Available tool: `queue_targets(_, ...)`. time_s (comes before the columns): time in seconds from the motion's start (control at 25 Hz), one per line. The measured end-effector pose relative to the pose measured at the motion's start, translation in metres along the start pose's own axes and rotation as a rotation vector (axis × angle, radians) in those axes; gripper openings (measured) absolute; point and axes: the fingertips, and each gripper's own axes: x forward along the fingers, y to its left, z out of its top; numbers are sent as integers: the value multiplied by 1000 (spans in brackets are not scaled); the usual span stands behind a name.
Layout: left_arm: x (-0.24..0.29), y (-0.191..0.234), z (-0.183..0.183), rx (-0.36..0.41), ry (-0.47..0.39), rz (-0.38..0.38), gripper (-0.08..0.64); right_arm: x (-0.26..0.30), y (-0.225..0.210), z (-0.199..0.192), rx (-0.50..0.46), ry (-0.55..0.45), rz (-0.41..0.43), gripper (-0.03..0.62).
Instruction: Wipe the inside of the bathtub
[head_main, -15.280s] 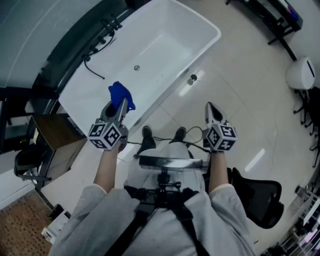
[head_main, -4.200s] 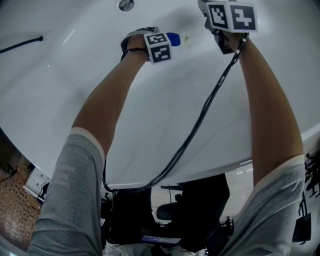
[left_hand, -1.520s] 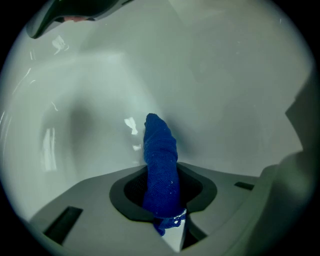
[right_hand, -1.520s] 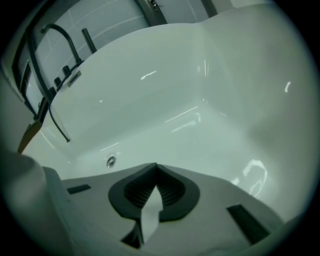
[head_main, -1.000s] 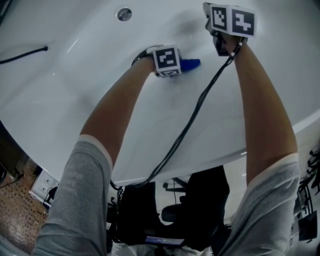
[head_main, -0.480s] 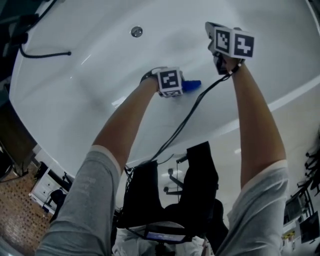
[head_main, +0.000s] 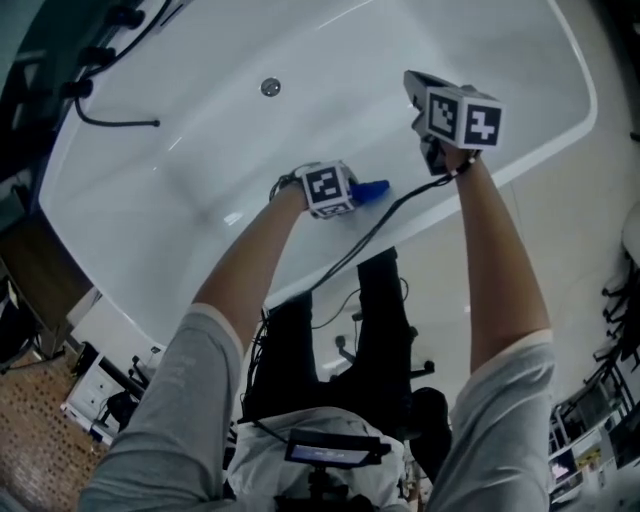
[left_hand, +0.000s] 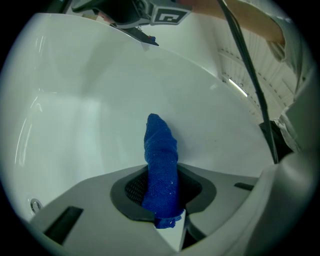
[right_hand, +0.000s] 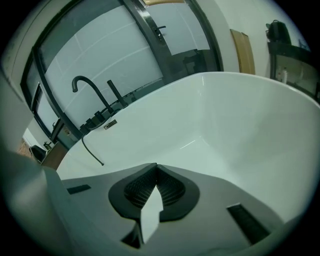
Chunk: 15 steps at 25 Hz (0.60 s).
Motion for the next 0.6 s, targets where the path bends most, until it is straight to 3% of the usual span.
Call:
queue_targets(0.32,-28,-46,19,1,-33,18,107,-66,13,-3,35,-36,-36,9)
queue_targets(0.6,-44,-68,19,-46,-46,41,108,-110,16,-15,58,-48,-73,9)
